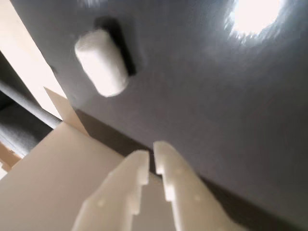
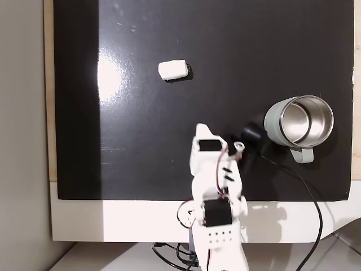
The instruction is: Grasp a gauze and put it in the cup.
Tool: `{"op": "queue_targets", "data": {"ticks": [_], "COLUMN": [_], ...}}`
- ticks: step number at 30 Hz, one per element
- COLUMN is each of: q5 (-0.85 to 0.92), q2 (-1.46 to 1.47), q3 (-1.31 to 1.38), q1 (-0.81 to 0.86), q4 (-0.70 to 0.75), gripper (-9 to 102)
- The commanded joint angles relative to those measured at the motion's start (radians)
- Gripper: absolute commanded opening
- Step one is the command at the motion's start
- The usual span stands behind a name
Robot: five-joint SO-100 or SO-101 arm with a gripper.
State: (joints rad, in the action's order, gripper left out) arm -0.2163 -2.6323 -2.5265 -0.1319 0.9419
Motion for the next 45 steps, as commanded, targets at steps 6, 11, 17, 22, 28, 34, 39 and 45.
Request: {"op": "queue_targets", "data": {"ticks": [6, 11, 17, 22, 28, 34, 39, 45], "q5": [-0.156, -0.206, -0.230, -0.267, -0.307, -0.330, -0.342, -0.334], "q2": [0.540, 0.732, 0.917, 1.101, 1.253, 1.365, 1.447, 1.542], "q3": [0.480, 0.650, 0.828, 1.009, 1.108, 1.169, 1.232, 1.307], "q1": [-0.046, -0.067, -0.120, -0.164, -0.195, -0.201, -0.189, -0.187], "q4": [0.021, 0.055, 0.094, 0.167, 0.193, 0.199, 0.213, 0.219], "gripper": [0, 10, 28, 33, 35, 35, 35, 34]}}
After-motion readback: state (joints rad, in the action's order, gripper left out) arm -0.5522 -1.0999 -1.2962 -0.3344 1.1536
